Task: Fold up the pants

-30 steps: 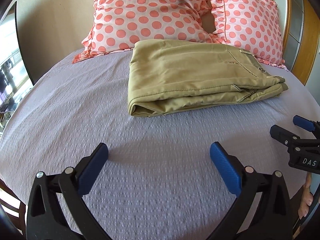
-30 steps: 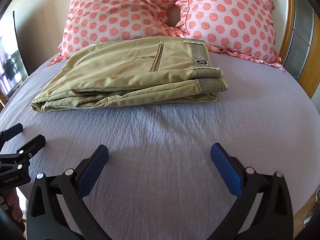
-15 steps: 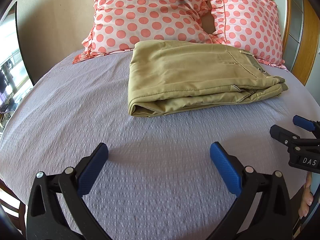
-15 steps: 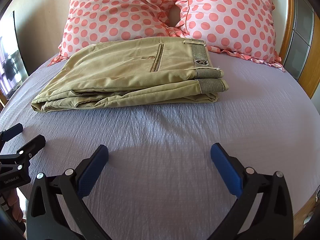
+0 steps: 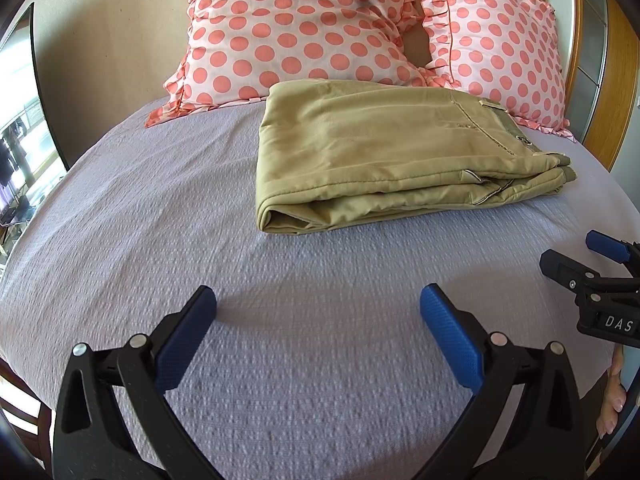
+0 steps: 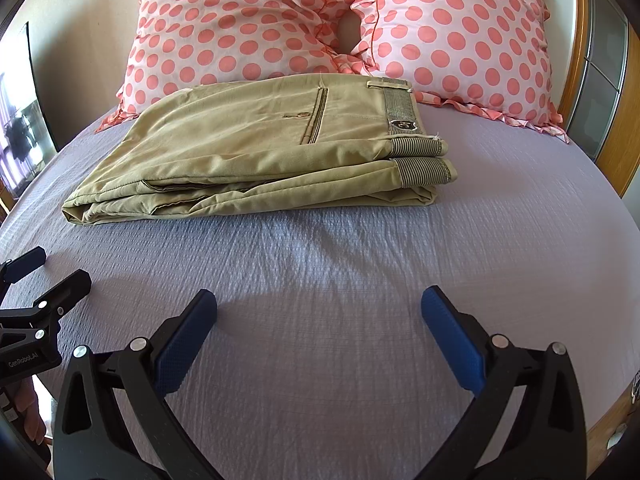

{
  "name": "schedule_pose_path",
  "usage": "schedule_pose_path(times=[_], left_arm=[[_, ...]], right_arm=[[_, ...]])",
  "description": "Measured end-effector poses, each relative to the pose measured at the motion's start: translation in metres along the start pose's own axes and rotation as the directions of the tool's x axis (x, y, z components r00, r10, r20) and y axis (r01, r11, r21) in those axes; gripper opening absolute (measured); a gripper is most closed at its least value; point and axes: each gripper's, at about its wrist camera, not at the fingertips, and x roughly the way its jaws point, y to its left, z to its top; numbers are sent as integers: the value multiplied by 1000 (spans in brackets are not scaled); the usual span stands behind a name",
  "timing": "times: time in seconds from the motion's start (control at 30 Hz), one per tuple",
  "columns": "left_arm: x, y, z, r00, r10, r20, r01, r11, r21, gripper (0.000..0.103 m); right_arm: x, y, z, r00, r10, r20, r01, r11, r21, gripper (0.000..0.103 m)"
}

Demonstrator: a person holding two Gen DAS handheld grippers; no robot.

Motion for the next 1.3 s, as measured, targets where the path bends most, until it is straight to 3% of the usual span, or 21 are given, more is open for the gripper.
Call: schedule_pose_path(times=[1.3], left_arm=[[4, 1, 6, 999, 11, -42, -11, 1000, -20, 101]], right_arm=[[0, 0, 0, 1000, 0, 1, 0, 1000, 2, 102]])
